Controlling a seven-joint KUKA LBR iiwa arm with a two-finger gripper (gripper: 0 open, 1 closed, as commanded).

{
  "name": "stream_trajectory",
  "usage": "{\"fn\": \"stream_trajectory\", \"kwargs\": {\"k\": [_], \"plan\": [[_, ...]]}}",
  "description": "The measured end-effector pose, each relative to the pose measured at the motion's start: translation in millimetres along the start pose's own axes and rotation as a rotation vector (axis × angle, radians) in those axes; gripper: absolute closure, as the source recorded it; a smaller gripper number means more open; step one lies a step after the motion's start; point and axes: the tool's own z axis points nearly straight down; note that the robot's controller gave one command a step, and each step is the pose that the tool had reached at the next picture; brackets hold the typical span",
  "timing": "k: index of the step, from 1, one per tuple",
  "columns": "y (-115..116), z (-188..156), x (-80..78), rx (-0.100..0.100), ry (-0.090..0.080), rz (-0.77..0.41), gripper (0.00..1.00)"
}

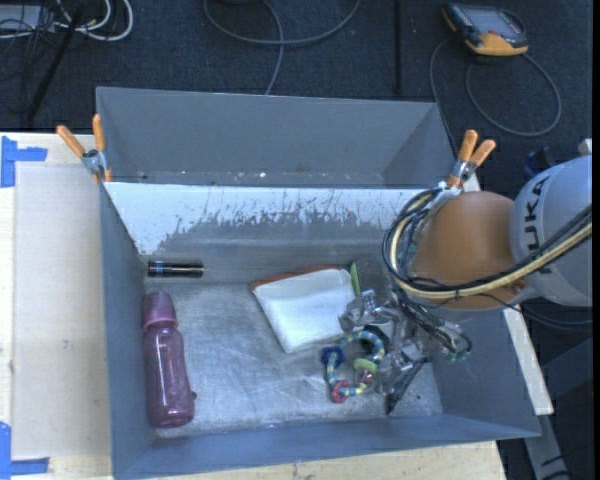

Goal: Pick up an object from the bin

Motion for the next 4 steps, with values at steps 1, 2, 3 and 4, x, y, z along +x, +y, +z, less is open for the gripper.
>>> {"fn": "stream_trajectory", "kwargs": {"k": [1,2,3,4], "plan": [[0.0,0.0,0.0,0.0,0.0,-0.001,1.0],[-0.1,0.0,0.0,0.0,0.0,-0.001,1.0],[-0.1,0.0,0.0,0.0,0.0,-0.002,1.0],[-0.1,0.0,0.0,0.0,0.0,-0.002,1.0]]}}
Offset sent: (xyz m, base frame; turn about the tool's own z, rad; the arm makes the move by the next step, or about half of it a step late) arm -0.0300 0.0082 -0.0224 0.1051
